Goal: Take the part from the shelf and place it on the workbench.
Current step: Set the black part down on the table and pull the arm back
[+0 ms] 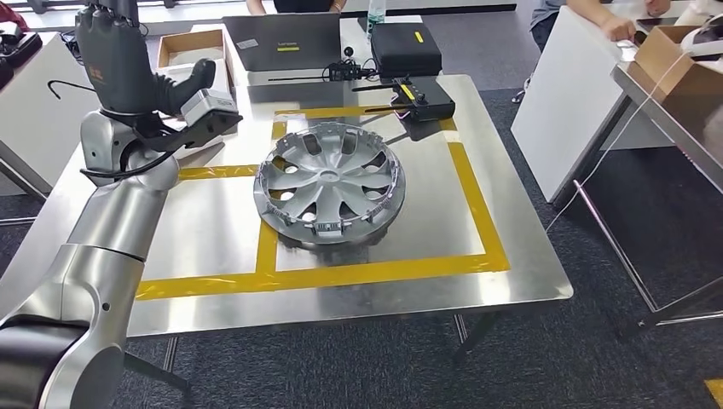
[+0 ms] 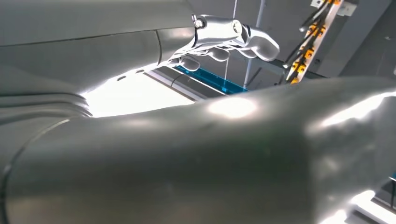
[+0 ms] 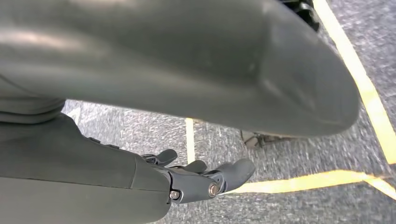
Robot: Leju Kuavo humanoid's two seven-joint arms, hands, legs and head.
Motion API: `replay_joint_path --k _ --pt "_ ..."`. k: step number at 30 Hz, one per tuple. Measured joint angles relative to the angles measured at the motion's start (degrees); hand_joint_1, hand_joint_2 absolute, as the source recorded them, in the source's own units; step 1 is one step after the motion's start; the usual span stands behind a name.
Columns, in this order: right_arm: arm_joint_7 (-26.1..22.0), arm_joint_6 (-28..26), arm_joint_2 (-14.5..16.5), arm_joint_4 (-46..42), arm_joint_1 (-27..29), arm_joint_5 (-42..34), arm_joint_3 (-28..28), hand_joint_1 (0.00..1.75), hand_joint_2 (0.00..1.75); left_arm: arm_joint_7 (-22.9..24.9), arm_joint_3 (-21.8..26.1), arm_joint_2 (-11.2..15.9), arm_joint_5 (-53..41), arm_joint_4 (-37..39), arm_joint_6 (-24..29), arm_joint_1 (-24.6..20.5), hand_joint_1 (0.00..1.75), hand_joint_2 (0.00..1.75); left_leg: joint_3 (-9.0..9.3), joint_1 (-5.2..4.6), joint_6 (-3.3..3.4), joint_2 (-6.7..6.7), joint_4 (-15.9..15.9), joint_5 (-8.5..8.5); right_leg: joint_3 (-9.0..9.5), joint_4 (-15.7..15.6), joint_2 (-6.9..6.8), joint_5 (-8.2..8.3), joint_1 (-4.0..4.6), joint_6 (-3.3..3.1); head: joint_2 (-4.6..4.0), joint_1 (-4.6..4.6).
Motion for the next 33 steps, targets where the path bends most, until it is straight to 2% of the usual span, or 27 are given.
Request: replay_joint_path --k 1,2,4,5,6,7,9,10,11,12,13,15,16,17,19,20,21,22,23,24,25,26,27,28,30,31,33 --pt "-0.1 0.1 0.0 0.0 0.0 0.0 0.0 0.00 0.00 0.0 -0.1 0.0 0.0 0.0 0.0 0.0 0.00 0.00 -0.22 0.18 0.38 0.10 -0.4 0.52 -0.53 1.2 -0.02 -1.22 0.01 0.31 0.00 0.08" --pt "-0.1 0.1 0.0 0.0 0.0 0.1 0.0 0.00 0.00 0.0 -0.1 0.0 0.0 0.0 0.0 0.0 0.00 0.00 -0.57 0.33 0.67 0.19 -0.6 1.03 -1.47 3.5 -0.06 -3.19 -0.05 0.58 0.00 0.16" --pt "-0.2 0.2 -0.1 0.0 0.1 0.2 0.0 0.00 0.00 0.0 -0.1 0.2 -0.3 0.1 0.0 0.2 0.00 0.00 -1.68 0.34 0.92 0.25 -0.6 1.86 -4.07 10.5 -0.11 -7.76 -0.19 1.07 0.00 0.26" --pt "-0.2 0.2 -0.1 0.0 0.1 0.3 0.0 0.00 0.00 0.0 -0.1 0.2 -0.5 0.1 0.0 0.5 0.00 0.00 -2.28 0.34 0.91 0.27 -0.6 2.26 -4.95 13.5 -0.12 -9.03 -0.26 1.27 0.00 0.27" --pt "-0.2 0.2 -0.1 0.0 0.1 0.3 0.0 0.00 0.00 0.0 -0.1 0.3 -0.7 0.0 0.0 0.9 0.00 0.00 -2.89 0.37 0.84 0.29 -0.5 2.66 -4.96 14.9 -0.14 -9.15 -0.32 1.41 0.00 0.27" --pt "-0.2 0.2 -0.1 0.0 0.1 0.4 0.0 0.00 0.00 0.0 -0.1 0.4 -1.0 0.0 0.0 1.2 0.00 0.00 -3.49 0.42 0.71 0.30 -0.3 3.04 -3.87 14.1 -0.16 -8.18 -0.37 1.50 0.00 0.27" --pt "-0.1 0.2 -0.1 0.0 0.0 0.5 0.0 0.00 0.00 0.0 -0.1 0.6 -1.4 -0.1 0.0 1.6 0.00 0.00 -4.56 0.57 0.30 0.30 0.2 3.64 0.98 7.0 -0.27 -5.45 -0.49 1.54 0.00 0.28" --pt "-0.1 0.1 -0.2 0.0 0.0 0.5 0.0 0.00 0.00 0.0 -0.1 0.6 -1.5 -0.2 0.0 1.6 0.00 0.00 -5.01 0.57 0.00 0.28 0.5 3.91 3.24 3.5 -0.27 -4.63 -0.38 1.31 0.00 0.27" --pt "-0.1 0.1 -0.2 0.0 -0.1 0.5 0.0 0.00 0.00 0.0 -0.1 0.6 -1.5 -0.3 0.0 1.6 0.00 0.00 -5.29 0.56 -0.35 0.26 0.6 4.18 4.68 0.9 -0.24 -4.37 -0.25 0.96 0.00 0.26" --pt "-0.1 0.1 -0.2 0.0 -0.1 0.5 0.0 0.00 0.00 0.0 -0.1 0.7 -1.5 -0.4 0.0 1.6 0.00 0.00 -5.46 0.53 -0.73 0.25 0.7 4.50 5.20 -0.2 -0.18 -4.46 -0.10 0.47 0.00 0.25" --pt "0.0 0.1 -0.2 0.0 -0.2 0.5 0.0 0.00 0.00 0.0 -0.1 0.7 -1.5 -0.4 0.0 1.6 0.00 0.00 -5.53 0.50 -1.12 0.24 0.6 4.88 5.07 -0.3 -0.09 -4.18 0.09 -0.07 0.00 0.24" --pt "0.0 0.0 -0.2 0.0 -0.2 0.5 0.0 0.00 0.00 0.0 -0.2 0.8 -1.5 -0.4 0.0 1.6 0.00 0.00 -5.85 0.54 -1.82 0.16 0.6 5.10 4.48 -0.6 -0.16 -3.40 -0.07 -0.99 0.00 0.25" --pt "0.0 0.0 -0.2 0.0 -0.2 0.5 0.0 0.00 0.00 0.0 -0.2 0.9 -1.5 -0.4 0.0 1.6 0.00 0.00 -6.38 0.58 -2.13 0.10 1.5 4.01 4.07 -0.7 -0.23 -2.84 -0.18 -1.41 0.00 0.22" --pt "0.1 0.0 -0.2 0.0 -0.2 0.5 0.0 0.00 0.00 0.0 -0.2 1.0 -1.4 -0.4 0.0 1.5 0.00 0.00 -7.24 0.65 -2.43 0.04 3.6 2.01 3.54 -0.9 -0.31 -2.23 -0.31 -1.77 0.00 0.16" --pt "0.2 0.0 -0.2 0.0 -0.2 0.3 0.0 0.00 0.00 0.0 -0.4 1.0 -1.0 -0.4 0.0 1.5 0.00 0.00 -9.42 0.78 -2.95 0.00 10.5 -3.21 2.29 -0.9 -0.37 -1.19 -0.33 -2.13 0.00 0.06" --pt "0.3 -0.1 -0.2 0.0 -0.2 0.2 0.0 0.00 0.00 0.0 -0.5 1.0 -0.7 -0.3 0.0 1.6 0.00 0.00 -10.15 0.82 -3.12 0.00 13.9 -4.88 1.62 -0.9 -0.38 -0.68 -0.33 -2.14 0.00 0.04" --pt "0.4 -0.1 -0.2 0.0 -0.2 0.1 -0.1 0.00 0.00 0.0 -0.7 1.0 -0.6 -0.2 0.0 1.6 0.00 0.00 -10.15 0.85 -3.19 0.00 16.0 -5.36 0.95 -0.8 -0.39 -0.16 -0.32 -2.09 0.00 0.04" --pt "0.5 -0.2 -0.2 0.0 -0.2 0.0 -0.1 0.00 0.00 0.0 -0.9 1.0 -0.5 -0.1 0.0 1.6 0.00 0.00 -9.19 0.87 -3.17 0.00 16.1 -4.80 0.30 -0.8 -0.37 0.36 -0.33 -2.01 0.00 0.03" --pt "0.6 -0.2 -0.2 0.0 -0.2 0.0 -0.1 0.00 0.00 0.0 -1.0 1.0 -0.4 0.0 0.0 1.6 0.00 0.00 -7.18 0.88 -3.06 0.00 14.1 -3.57 -0.29 -0.8 -0.35 0.86 -0.33 -1.88 0.00 0.03" --pt "0.7 -0.2 -0.2 0.0 -0.2 0.0 -0.2 0.00 0.00 0.0 -1.1 0.9 -0.4 0.0 0.0 1.5 0.00 0.00 -4.30 0.88 -2.86 -0.01 10.3 -2.44 -0.78 -0.8 -0.33 1.33 -0.34 -1.69 0.00 0.03" --pt "0.8 -0.2 -0.2 0.0 -0.2 0.0 -0.2 0.00 0.00 0.0 -1.2 0.8 -0.4 0.0 0.0 1.4 0.00 0.00 -1.36 0.79 -2.58 -0.05 6.2 -2.07 -1.20 -0.8 -0.29 1.76 -0.29 -1.42 0.00 0.03" --pt "0.8 -0.2 -0.2 0.0 -0.2 0.0 -0.2 0.00 0.00 0.0 -1.3 0.7 -0.4 0.0 0.0 1.3 0.00 0.00 0.75 0.65 -2.24 -0.13 3.0 -1.96 -1.44 -0.8 -0.28 2.17 -0.25 -1.09 0.00 0.07" --pt "0.8 -0.2 -0.2 0.0 -0.2 0.0 -0.2 0.00 0.00 0.0 -1.4 0.6 -0.4 0.0 0.0 1.2 0.00 0.00 1.96 0.51 -1.87 -0.20 1.0 -2.21 -1.58 -0.8 -0.27 2.58 -0.23 -0.71 0.00 0.04" --pt "0.8 -0.2 -0.2 0.0 -0.2 0.0 -0.2 0.00 0.00 0.0 -1.5 0.6 -0.4 -0.1 0.0 1.1 0.00 0.00 2.17 0.32 -1.47 -0.27 0.3 -2.34 -1.67 -1.0 -0.26 3.00 -0.23 -0.29 0.00 0.03" --pt "0.8 -0.2 -0.2 0.0 -0.2 0.0 -0.2 0.00 0.00 0.0 -1.5 0.4 -0.3 0.0 0.0 1.0 0.00 0.00 1.64 0.30 -0.50 -0.19 0.0 -1.53 -1.84 -1.1 -0.23 3.44 -0.37 0.52 0.00 -0.07" --pt "0.8 -0.2 -0.2 0.0 -0.2 -0.1 -0.3 0.00 0.00 0.0 -1.6 0.3 -0.3 0.0 0.0 1.0 0.00 0.00 1.28 0.36 0.05 -0.10 -0.2 -0.93 -2.25 -0.4 -0.24 2.52 -0.42 0.84 0.00 -0.03" --pt "0.7 -0.3 -0.2 0.0 -0.1 -0.2 -0.3 0.00 0.00 0.0 -1.7 0.1 -0.2 0.0 0.0 0.8 0.00 0.00 0.29 0.53 0.87 0.07 -0.5 0.34 -3.84 3.8 -0.26 -1.70 -0.49 1.27 0.00 0.13"
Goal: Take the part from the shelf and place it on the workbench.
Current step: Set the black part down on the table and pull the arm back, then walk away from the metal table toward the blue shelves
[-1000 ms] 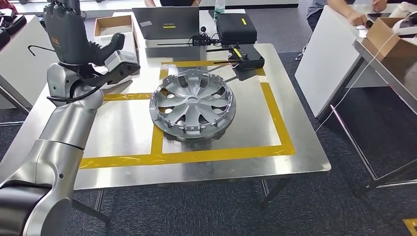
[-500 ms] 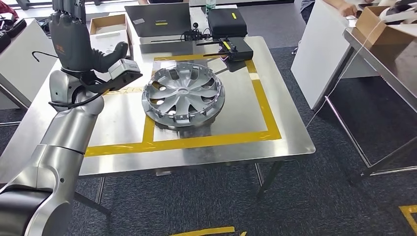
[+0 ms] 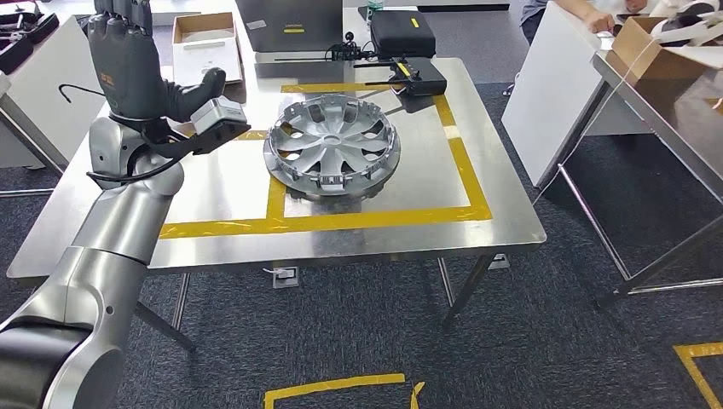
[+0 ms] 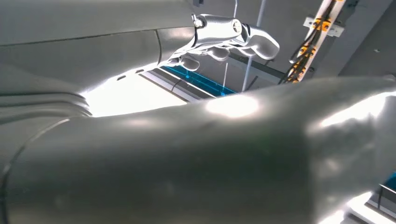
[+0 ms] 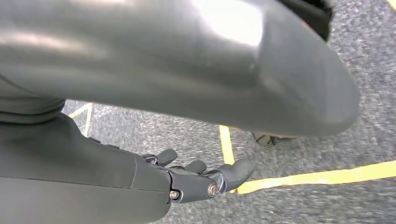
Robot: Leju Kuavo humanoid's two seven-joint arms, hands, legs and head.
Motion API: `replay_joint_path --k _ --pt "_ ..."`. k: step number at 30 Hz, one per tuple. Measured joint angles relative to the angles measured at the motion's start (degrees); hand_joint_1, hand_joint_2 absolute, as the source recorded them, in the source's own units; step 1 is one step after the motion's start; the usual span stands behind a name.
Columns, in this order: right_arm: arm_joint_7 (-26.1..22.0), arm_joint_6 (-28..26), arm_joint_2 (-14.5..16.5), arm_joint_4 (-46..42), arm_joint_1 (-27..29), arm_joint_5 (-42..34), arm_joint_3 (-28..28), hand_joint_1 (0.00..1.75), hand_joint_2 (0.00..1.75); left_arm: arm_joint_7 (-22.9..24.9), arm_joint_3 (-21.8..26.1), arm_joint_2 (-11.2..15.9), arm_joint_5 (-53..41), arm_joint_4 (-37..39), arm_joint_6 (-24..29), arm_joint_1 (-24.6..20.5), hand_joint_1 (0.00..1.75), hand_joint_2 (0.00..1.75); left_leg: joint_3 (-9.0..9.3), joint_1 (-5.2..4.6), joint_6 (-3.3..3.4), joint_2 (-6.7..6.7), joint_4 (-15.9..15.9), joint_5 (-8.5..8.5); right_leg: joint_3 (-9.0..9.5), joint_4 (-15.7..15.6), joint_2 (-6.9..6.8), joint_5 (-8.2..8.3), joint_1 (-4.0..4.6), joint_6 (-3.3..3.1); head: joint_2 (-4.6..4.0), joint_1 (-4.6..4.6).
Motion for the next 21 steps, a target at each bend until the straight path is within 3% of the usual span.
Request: replay_joint_path --k 2,3,5,7,9,10,11,13,15,18,19,20,21 --pt "-0.2 0.0 0.0 0.0 0.0 -0.1 0.0 0.00 0.00 0.0 -0.1 -0.1 0.1 0.0 0.0 0.0 0.00 0.00 -1.20 -0.06 0.29 0.00 0.0 0.94 -1.91 6.0 -0.02 -4.38 0.04 0.29 0.00 0.11" --pt "-0.4 0.1 0.0 0.0 0.0 -0.1 0.0 0.00 0.00 0.0 -0.1 -0.1 0.0 0.1 0.0 0.0 0.00 0.00 -1.82 -0.11 0.31 0.02 0.1 1.36 -2.57 8.6 -0.02 -5.51 0.04 0.37 0.00 0.11" --pt "-0.7 0.2 0.0 0.0 0.0 -0.1 0.0 0.00 0.00 0.0 -0.1 -0.1 -0.4 0.3 0.0 0.1 0.00 0.00 -3.35 -0.20 0.26 0.05 0.3 2.36 -2.12 11.1 -0.02 -5.28 0.06 0.39 0.00 0.12" --pt "-0.8 0.3 -0.1 0.0 0.0 0.0 0.0 0.00 0.00 0.1 -0.1 -0.1 -1.0 0.3 0.0 0.0 0.00 0.00 -4.82 -0.23 0.05 0.05 0.6 3.38 2.23 6.5 -0.03 -2.57 0.15 0.05 0.00 0.13" --pt "-0.8 0.4 -0.2 0.0 -0.1 0.2 0.0 0.00 0.00 0.1 0.0 -0.1 -1.5 0.3 0.0 0.0 0.00 0.00 -5.74 -0.27 -0.38 0.07 0.9 4.22 7.85 -1.2 -0.07 -2.01 0.49 -0.69 0.00 0.09" --pt "-0.8 0.4 -0.3 -0.1 -0.2 0.2 0.0 0.00 0.00 0.1 0.0 -0.1 -1.6 0.2 0.0 0.0 0.00 0.00 -5.90 -0.27 -0.69 0.10 0.9 4.58 9.48 -3.8 -0.08 -2.35 0.70 -1.06 0.00 0.13" --pt "-0.8 0.4 -0.3 -0.1 -0.2 0.3 0.0 0.00 0.00 0.1 0.0 -0.1 -1.6 0.2 0.0 -0.1 0.00 0.00 -5.95 -0.26 -1.04 0.13 0.8 4.98 10.09 -5.0 -0.08 -2.68 0.92 -1.42 0.00 0.16" --pt "-0.8 0.4 -0.3 -0.1 -0.1 0.3 0.0 0.00 0.00 0.0 0.0 0.1 -1.5 0.2 0.0 0.0 0.00 0.00 -6.01 -0.22 -1.76 0.14 0.6 5.68 9.70 -5.5 -0.16 -1.79 0.86 -2.06 0.00 0.28" --pt "-0.8 0.4 -0.2 -0.1 -0.1 0.5 0.0 0.00 0.00 0.0 0.0 0.6 -1.3 0.2 0.0 0.0 0.00 0.00 -6.97 -0.17 -2.41 -0.04 2.1 3.72 8.86 -5.9 -0.34 -0.46 0.49 -2.78 0.00 0.17" --pt "-0.8 0.6 -0.2 -0.1 -0.1 0.7 0.0 0.00 0.00 0.0 0.0 1.4 -1.0 0.2 0.0 0.2 0.00 0.00 -9.72 0.17 -3.29 -0.19 11.6 -3.99 6.69 -6.0 -0.44 1.47 0.29 -3.20 0.00 0.01" --pt "-0.8 0.6 -0.2 -0.1 -0.1 0.7 0.0 0.00 0.00 0.0 0.0 1.5 -0.9 0.2 0.0 0.4 0.00 0.00 -10.16 0.30 -3.51 -0.18 14.7 -5.21 5.88 -6.0 -0.45 2.08 0.26 -3.13 0.00 -0.01" --pt "-0.8 0.7 -0.2 -0.1 -0.1 0.8 0.0 0.00 0.00 0.0 -0.1 1.6 -0.9 0.2 0.0 0.6 0.00 0.00 -9.81 0.40 -3.65 -0.18 16.2 -5.10 5.08 -6.0 -0.45 2.68 0.21 -3.02 0.00 -0.02" --pt "-0.7 0.7 -0.2 -0.1 0.0 0.8 0.0 0.00 0.00 0.0 -0.1 1.7 -0.8 0.2 0.0 0.7 0.00 0.00 -8.50 0.50 -3.74 -0.17 15.7 -4.05 4.32 -5.9 -0.45 3.25 0.13 -2.85 0.00 -0.01"
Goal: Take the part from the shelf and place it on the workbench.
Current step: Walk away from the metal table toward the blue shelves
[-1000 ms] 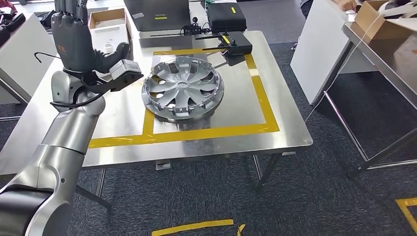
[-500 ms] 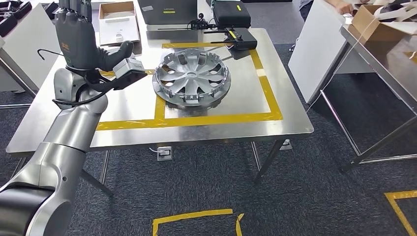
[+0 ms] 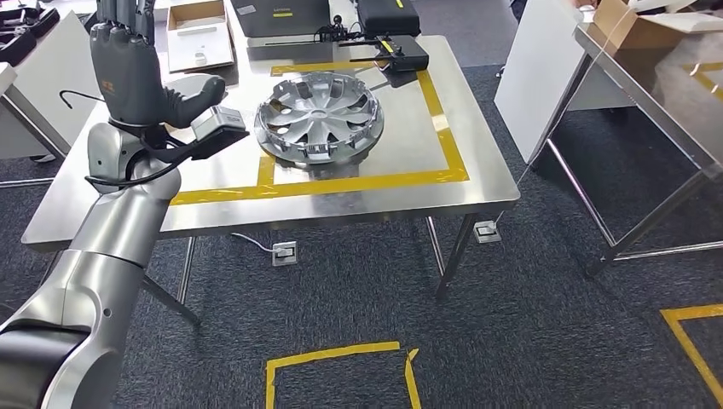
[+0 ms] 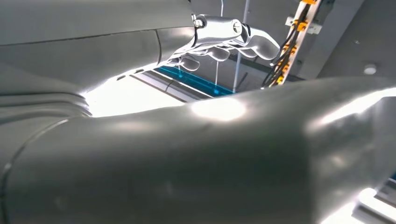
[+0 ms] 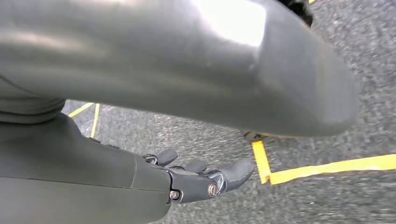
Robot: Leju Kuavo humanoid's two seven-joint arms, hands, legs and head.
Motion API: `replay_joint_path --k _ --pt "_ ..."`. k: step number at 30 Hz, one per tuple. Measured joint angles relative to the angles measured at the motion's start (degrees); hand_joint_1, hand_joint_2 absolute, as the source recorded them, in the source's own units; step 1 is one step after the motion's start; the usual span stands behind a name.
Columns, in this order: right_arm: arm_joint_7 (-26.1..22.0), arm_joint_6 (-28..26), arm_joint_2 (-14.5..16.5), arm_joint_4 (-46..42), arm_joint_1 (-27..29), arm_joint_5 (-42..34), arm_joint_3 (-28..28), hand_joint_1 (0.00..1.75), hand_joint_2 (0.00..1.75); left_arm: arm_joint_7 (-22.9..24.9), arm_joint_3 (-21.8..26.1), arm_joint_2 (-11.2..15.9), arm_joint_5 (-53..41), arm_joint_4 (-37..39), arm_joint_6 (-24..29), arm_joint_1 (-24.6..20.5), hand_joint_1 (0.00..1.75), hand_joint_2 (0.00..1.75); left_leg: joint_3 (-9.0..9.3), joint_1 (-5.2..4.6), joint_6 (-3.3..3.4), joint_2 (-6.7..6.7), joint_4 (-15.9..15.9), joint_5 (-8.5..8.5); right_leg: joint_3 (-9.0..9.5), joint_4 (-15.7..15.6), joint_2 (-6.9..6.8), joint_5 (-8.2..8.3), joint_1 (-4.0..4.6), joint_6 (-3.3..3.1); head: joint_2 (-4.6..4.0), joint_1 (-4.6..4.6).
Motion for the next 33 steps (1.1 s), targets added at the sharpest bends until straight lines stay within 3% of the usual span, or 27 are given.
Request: replay_joint_path --k 1,3,5,7,8,10,12,13,14,15,17,19,21,23,24,25,27,28,29,30,31,33 --pt "0.0 0.0 0.0 0.0 0.0 0.0 0.0 0.00 0.00 0.0 0.0 0.0 0.0 0.0 0.0 0.0 0.00 0.00 2.38 0.11 -0.05 0.00 -2.6 1.40 -0.70 0.1 0.00 0.53 -0.10 0.23 0.00 -0.01" --pt "0.1 0.0 0.0 0.0 0.0 0.0 0.0 0.00 0.00 0.0 0.0 -0.1 -0.3 -0.1 0.0 0.0 0.00 0.00 8.06 0.14 0.10 -0.13 -10.3 1.98 -1.73 0.3 0.01 1.43 -0.15 0.91 0.00 0.02" --pt "0.2 0.0 0.0 0.0 0.0 0.0 0.0 0.00 0.00 0.1 0.0 -0.4 -0.7 -0.2 0.0 -0.2 0.00 0.00 10.74 -0.10 0.81 -0.36 -14.7 1.11 -2.16 0.4 0.05 2.32 -0.09 1.76 0.00 0.07" --pt "0.1 0.0 0.0 0.0 0.0 0.1 0.0 0.00 0.00 0.1 -0.1 -0.5 -0.8 -0.2 0.0 -0.3 0.00 0.00 10.33 -0.31 1.89 -0.37 -14.9 1.63 -2.33 0.2 0.13 3.12 -0.23 2.55 0.00 0.07" --pt "0.1 0.0 0.0 0.0 0.0 0.1 0.0 0.00 0.00 0.1 -0.1 -0.5 -0.8 -0.2 0.0 -0.4 0.00 0.00 9.93 -0.31 2.46 -0.25 -14.9 2.09 -2.64 0.5 0.16 2.71 -0.34 2.87 0.00 0.07" --pt "0.1 0.2 0.0 0.0 0.0 0.2 0.0 0.00 0.00 0.1 -0.1 -0.6 -0.8 -0.2 0.0 -0.6 0.00 0.00 8.78 -0.22 3.46 0.00 -15.0 3.27 -4.29 4.2 0.18 -1.02 -0.45 3.29 0.00 0.14" --pt "0.0 0.3 0.0 0.0 0.0 0.4 0.0 0.00 0.00 0.1 0.0 -0.5 -0.8 -0.2 0.0 -0.7 0.00 0.00 7.21 -0.38 3.94 0.04 -15.0 4.52 -6.84 11.8 0.19 -6.38 -0.36 3.45 0.00 0.22" --pt "-0.1 0.4 0.0 0.0 0.0 0.5 0.0 0.00 0.00 0.1 0.0 -0.4 -0.8 -0.2 0.0 -0.5 0.00 0.00 6.38 -0.51 4.02 0.03 -15.0 5.15 -7.64 15.2 0.19 -7.85 -0.27 3.43 0.00 0.23" --pt "-0.1 0.5 0.0 0.0 0.0 0.6 0.0 0.00 0.00 0.1 0.0 -0.2 -0.8 -0.2 0.0 -0.4 0.00 0.00 5.58 -0.66 4.05 0.02 -14.9 5.76 -7.61 17.1 0.19 -8.05 -0.15 3.29 0.00 0.23" --pt "-0.1 0.6 0.0 0.0 0.0 0.6 0.0 0.00 0.00 0.1 0.0 0.0 -0.7 -0.2 0.0 -0.3 0.00 0.00 4.82 -0.82 4.04 0.01 -14.9 6.36 -6.49 17.0 0.19 -7.17 0.02 3.02 0.00 0.25" --pt "-0.1 0.7 -0.2 0.0 0.0 0.7 0.0 0.00 0.00 0.1 0.0 0.5 -0.5 -0.3 0.0 -0.2 0.00 0.00 3.57 -1.07 3.95 0.01 -14.8 7.48 -1.18 11.0 0.23 -4.75 0.58 1.99 0.00 0.25" --pt "-0.1 0.7 -0.4 -0.1 -0.1 0.8 0.0 0.00 0.00 0.1 0.0 0.8 -0.3 -0.5 0.0 -0.3 0.00 0.00 2.80 -1.24 3.60 0.04 -14.8 8.44 4.11 3.4 0.16 -4.79 1.17 0.92 0.00 0.23" --pt "-0.1 0.7 -0.6 -0.1 -0.2 0.8 0.0 0.00 0.00 0.0 0.0 1.0 -0.2 -0.6 0.0 -0.4 0.00 0.00 2.59 -1.16 2.95 0.11 -15.1 9.32 5.63 0.4 0.08 -5.37 1.57 0.37 0.00 0.33" --pt "-0.1 0.7 -0.6 -0.1 -0.1 0.9 0.0 0.00 0.00 0.0 0.0 1.3 -0.2 -0.6 0.0 -0.5 0.00 0.00 2.37 -1.13 2.26 0.08 -15.2 9.73 5.21 -0.2 -0.03 -4.19 1.38 -0.08 0.00 0.45" --pt "0.0 0.6 -0.6 -0.1 -0.1 0.9 0.0 0.00 0.00 0.0 0.0 1.5 -0.2 -0.6 0.0 -0.5 0.00 0.00 1.94 -1.12 1.94 -0.01 -14.5 8.77 4.86 -0.5 -0.13 -3.44 1.16 -0.40 0.00 0.40" --pt "0.0 0.6 -0.6 -0.1 -0.1 0.9 0.0 0.00 0.00 0.0 0.0 1.7 -0.2 -0.5 0.0 -0.5 0.00 0.00 1.21 -1.08 1.61 -0.10 -12.7 6.82 4.36 -0.8 -0.23 -2.65 0.91 -0.63 0.00 0.34" --pt "0.0 0.5 -0.5 -0.1 -0.1 0.8 0.0 0.00 0.00 0.0 0.0 2.0 -0.1 -0.4 0.0 -0.5 0.00 0.00 -0.73 -0.68 0.93 -0.17 -6.1 1.40 2.90 -0.8 -0.34 -1.38 0.76 -0.86 0.00 0.24" --pt "0.0 0.5 -0.5 -0.1 -0.1 0.8 0.0 0.00 0.00 0.0 0.0 2.0 0.0 -0.3 0.0 -0.4 0.00 0.00 -1.43 -0.47 0.60 -0.16 -2.5 -0.39 2.06 -0.8 -0.36 -0.76 0.69 -0.77 0.00 0.23" --pt "0.1 0.5 -0.5 -0.1 -0.1 0.7 0.0 0.00 0.00 0.0 -0.1 2.1 0.1 -0.2 0.0 -0.4 0.00 0.00 -1.52 -0.27 0.31 -0.15 -0.2 -0.97 1.22 -0.7 -0.39 -0.18 0.60 -0.66 0.00 0.24" --pt "0.1 0.5 -0.5 -0.1 -0.1 0.7 0.0 0.00 0.00 0.0 -0.1 2.1 0.2 -0.1 0.0 -0.3 0.00 0.00 -0.74 -0.08 0.06 -0.14 0.4 -0.40 0.39 -0.5 -0.41 0.36 0.46 -0.48 0.00 0.23" --pt "0.2 0.5 -0.5 -0.1 -0.1 0.6 0.0 0.00 0.00 0.0 -0.1 2.1 0.3 -0.1 0.0 -0.3 0.00 0.00 1.11 0.11 -0.15 -0.12 -1.2 0.92 -0.42 -0.3 -0.41 0.85 0.29 -0.24 0.00 0.23" --pt "0.2 0.5 -0.5 -0.1 -0.1 0.6 0.0 0.00 0.00 0.0 -0.1 2.1 0.4 0.0 0.0 -0.5 0.00 0.00 6.81 0.37 -0.40 -0.12 -8.7 2.08 -1.77 0.3 -0.40 1.66 0.09 0.43 0.00 0.19"
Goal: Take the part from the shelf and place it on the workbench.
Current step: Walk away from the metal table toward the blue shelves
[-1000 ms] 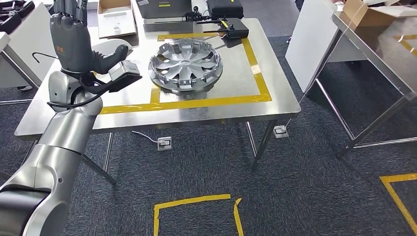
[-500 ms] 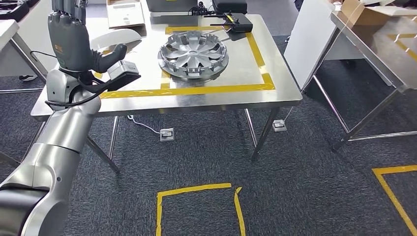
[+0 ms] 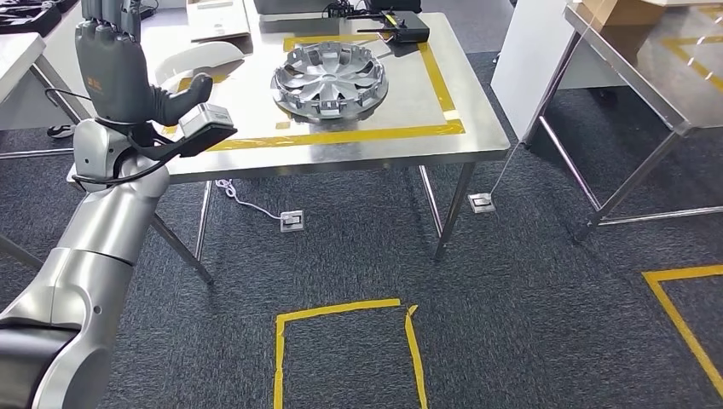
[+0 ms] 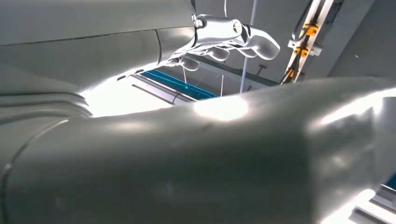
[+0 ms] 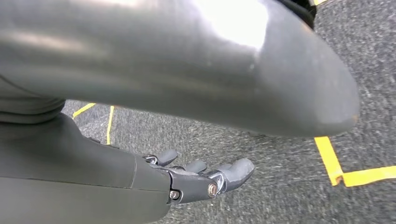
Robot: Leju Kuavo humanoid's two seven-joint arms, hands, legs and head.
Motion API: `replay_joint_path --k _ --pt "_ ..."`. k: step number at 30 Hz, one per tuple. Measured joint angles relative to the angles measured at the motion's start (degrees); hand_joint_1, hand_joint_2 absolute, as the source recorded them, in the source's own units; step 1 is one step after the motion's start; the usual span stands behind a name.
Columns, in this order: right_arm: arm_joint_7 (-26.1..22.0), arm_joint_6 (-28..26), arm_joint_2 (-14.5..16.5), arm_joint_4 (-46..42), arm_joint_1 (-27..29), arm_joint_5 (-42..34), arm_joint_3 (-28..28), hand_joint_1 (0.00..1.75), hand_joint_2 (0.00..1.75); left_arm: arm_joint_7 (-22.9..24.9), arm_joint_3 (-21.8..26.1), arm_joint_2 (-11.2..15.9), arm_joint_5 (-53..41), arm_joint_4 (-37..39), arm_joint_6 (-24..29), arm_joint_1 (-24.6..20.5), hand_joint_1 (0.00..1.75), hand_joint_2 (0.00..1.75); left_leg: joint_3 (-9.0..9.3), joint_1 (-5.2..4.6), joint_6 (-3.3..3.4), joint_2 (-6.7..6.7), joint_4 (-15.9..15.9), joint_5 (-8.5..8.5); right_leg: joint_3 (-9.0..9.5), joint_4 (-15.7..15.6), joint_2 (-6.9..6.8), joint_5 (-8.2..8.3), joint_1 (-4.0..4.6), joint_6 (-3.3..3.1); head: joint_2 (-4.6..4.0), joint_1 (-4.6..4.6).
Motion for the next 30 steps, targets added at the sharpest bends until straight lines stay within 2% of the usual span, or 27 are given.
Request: replay_joint_path --k 1,2,3,5,6,7,8,9,10,11,12,13,14,16,17,18,20,21,22,23,25,26,27,28,29,30 --pt "0.0 0.0 0.0 0.0 0.0 0.0 0.0 0.00 0.00 0.0 0.0 -0.1 -0.1 0.0 0.0 -0.1 0.00 0.00 2.18 -0.03 0.27 -0.08 -3.1 -0.12 -0.41 0.2 0.02 0.35 -0.01 0.41 0.00 0.03" --pt "0.0 0.0 0.0 0.0 0.0 0.0 0.0 0.00 0.00 0.0 0.0 -0.2 -0.3 0.0 0.0 -0.2 0.00 0.00 3.44 -0.11 0.71 -0.18 -5.2 -0.68 -0.65 0.4 0.05 0.70 0.07 0.81 0.00 0.06" --pt "0.0 0.0 -0.1 0.0 0.0 0.0 0.0 0.00 0.00 0.0 0.0 -0.3 -0.4 0.0 0.0 -0.2 0.00 0.00 3.64 -0.31 1.32 -0.28 -5.7 -0.96 -0.78 0.4 0.08 1.07 0.09 1.19 0.00 0.09" --pt "0.0 0.0 -0.1 0.0 0.1 0.0 0.0 0.00 0.00 0.0 0.0 -0.3 -0.6 0.1 0.0 -0.3 0.00 0.00 2.89 -0.36 2.53 -0.21 -5.6 -0.32 -1.04 0.4 0.18 1.60 -0.03 1.92 0.00 0.09" --pt "0.0 0.1 -0.1 0.0 0.1 0.0 0.0 0.00 0.00 0.0 0.0 -0.4 -0.7 0.1 0.0 -0.3 0.00 0.00 2.38 -0.35 3.07 -0.13 -5.7 0.23 -1.51 1.1 0.23 0.77 -0.15 2.23 0.00 0.10" --pt "0.0 0.1 0.0 0.0 0.1 0.0 0.0 0.00 0.00 0.1 0.0 -0.5 -0.9 0.1 0.0 -0.4 0.00 0.00 1.78 -0.27 3.54 -0.06 -5.7 0.87 -2.28 2.7 0.29 -1.05 -0.20 2.51 0.00 0.14" --pt "0.0 0.1 0.0 0.0 0.1 0.0 0.0 0.00 0.00 0.1 0.0 -0.7 -1.0 0.1 0.0 -0.5 0.00 0.00 1.12 -0.24 3.87 -0.01 -5.8 1.52 -3.33 5.5 0.34 -3.72 -0.23 2.70 0.00 0.23" --pt "0.0 0.2 0.0 0.0 0.1 0.0 0.0 0.00 0.00 0.1 0.0 -0.7 -1.1 0.1 0.0 -0.5 0.00 0.00 0.31 -0.30 4.06 -0.04 -5.8 2.16 -4.56 9.3 0.38 -6.66 -0.22 2.84 0.00 0.30" --pt "0.1 0.2 0.0 0.0 0.1 0.0 0.0 0.00 0.00 0.1 0.0 -0.7 -1.2 0.2 0.0 -0.4 0.00 0.00 -0.46 -0.39 4.14 -0.04 -5.7 2.75 -5.55 13.1 0.41 -8.80 -0.20 2.91 0.00 0.34" --pt "0.1 0.2 0.0 0.0 0.0 0.0 0.0 0.00 0.00 0.1 0.0 -0.7 -1.2 0.2 0.0 -0.3 0.00 0.00 -1.22 -0.49 4.15 -0.04 -5.7 3.34 -5.94 15.9 0.42 -9.78 -0.17 2.89 0.00 0.36" --pt "0.1 0.2 0.0 0.0 0.0 0.0 0.0 0.00 0.00 0.1 0.0 -0.7 -1.2 0.3 0.0 -0.2 0.00 0.00 -1.93 -0.57 4.12 -0.04 -5.7 3.88 -5.48 17.0 0.43 -9.62 -0.12 2.79 0.00 0.36" --pt "0.1 0.1 0.0 0.0 0.0 0.0 0.0 0.00 0.00 0.1 0.0 -0.7 -1.2 0.3 0.0 -0.2 0.00 0.00 -2.58 -0.63 4.04 -0.04 -5.6 4.40 -3.88 15.9 0.44 -8.54 -0.05 2.58 0.00 0.37" --pt "0.1 0.1 0.0 0.0 0.0 0.0 0.0 0.00 0.00 0.1 0.0 -0.8 -1.2 0.3 0.0 -0.1 0.00 0.00 -3.14 -0.68 3.93 -0.04 -5.6 4.90 -1.22 12.8 0.46 -7.18 0.06 2.26 0.00 0.38" --pt "0.1 0.1 -0.1 0.0 0.0 -0.1 0.0 0.00 0.00 0.1 0.0 -0.8 -1.3 0.2 0.0 -0.3 0.00 0.00 -3.86 -0.70 3.53 -0.01 -5.6 5.81 4.37 4.8 0.50 -6.40 0.45 1.48 0.00 0.37" --pt "0.1 0.1 -0.2 0.0 -0.1 -0.1 0.0 0.00 0.00 0.2 0.0 -0.8 -1.4 0.2 0.0 -0.3 0.00 0.00 -3.97 -0.67 3.22 0.03 -5.7 6.21 6.05 2.1 0.54 -6.48 0.71 1.14 0.00 0.44" --pt "0.1 0.1 -0.2 0.0 -0.1 -0.1 0.0 0.00 0.00 0.3 0.0 -0.9 -1.6 0.2 0.0 -0.4 0.00 0.00 -4.01 -0.61 2.85 0.08 -5.9 6.63 6.66 0.9 0.57 -6.76 0.95 0.85 0.00 0.54" --pt "0.1 0.1 -0.2 0.0 -0.1 -0.1 0.0 0.00 0.00 0.5 0.0 -1.0 -1.8 0.2 0.0 -0.4 0.00 0.00 -4.08 -0.56 2.06 0.11 -6.2 7.35 6.35 0.3 0.55 -5.87 1.02 0.22 0.00 0.77" --pt "0.1 0.1 -0.2 0.0 -0.1 -0.1 0.0 0.00 0.00 0.5 0.0 -0.9 -1.9 0.2 0.0 -0.4 0.00 0.00 -4.43 -0.58 1.72 0.07 -6.0 7.00 6.06 0.0 0.46 -5.33 0.86 -0.18 0.00 0.78" --pt "0.1 0.1 -0.2 0.0 -0.1 -0.1 0.0 0.00 0.00 0.6 0.0 -0.8 -1.9 0.2 0.0 -0.5 0.00 0.00 -4.95 -0.59 1.41 0.03 -5.0 5.70 5.65 -0.2 0.35 -4.68 0.68 -0.59 0.00 0.73" --pt "0.1 0.1 -0.2 0.0 -0.1 -0.1 0.0 0.00 0.00 0.6 0.0 -0.7 -1.9 0.3 0.0 -0.5 0.00 0.00 -5.79 -0.57 1.13 0.00 -2.8 3.45 5.13 -0.4 0.23 -4.04 0.50 -0.89 0.00 0.68" --pt "0.1 0.1 -0.2 0.0 -0.1 -0.1 0.0 0.00 0.00 0.7 0.0 -0.6 -1.9 0.3 0.0 -0.4 0.00 0.00 -7.85 -0.48 0.59 -0.03 4.5 -1.83 3.75 -0.4 0.12 -2.93 0.52 -1.21 0.00 0.61" --pt "0.1 0.1 -0.2 0.0 -0.1 -0.1 0.0 0.00 0.00 0.7 0.0 -0.5 -1.9 0.3 0.0 -0.2 0.00 0.00 -8.51 -0.45 0.38 -0.02 7.9 -3.33 3.02 -0.4 0.09 -2.37 0.52 -1.20 0.00 0.61" --pt "0.1 0.1 -0.2 0.0 0.0 -0.1 0.0 0.00 0.00 0.7 0.0 -0.5 -1.9 0.4 0.0 -0.1 0.00 0.00 -8.47 -0.42 0.25 -0.02 10.0 -3.59 2.30 -0.4 0.07 -1.82 0.51 -1.15 0.00 0.60" --pt "0.1 0.1 -0.2 0.0 0.0 -0.1 0.0 0.00 0.00 0.7 0.0 -0.5 -1.9 0.5 0.0 -0.1 0.00 0.00 -7.35 -0.38 0.19 0.00 9.8 -2.71 1.61 -0.3 0.06 -1.29 0.47 -1.04 0.00 0.60" --pt "0.1 0.1 -0.2 0.0 0.0 -0.1 0.0 0.00 0.00 0.7 0.0 -0.6 -1.9 0.5 0.0 -0.1 0.00 0.00 -5.25 -0.35 0.20 0.02 7.6 -1.30 0.97 -0.2 0.05 -0.81 0.43 -0.89 0.00 0.60" --pt "0.1 0.0 -0.2 0.0 0.0 -0.2 0.0 0.00 0.00 0.8 0.0 -0.7 -1.9 0.6 0.0 -0.2 0.00 0.00 -2.35 -0.32 0.29 0.04 3.7 -0.38 0.43 -0.1 0.06 -0.37 0.40 -0.67 0.00 0.61"
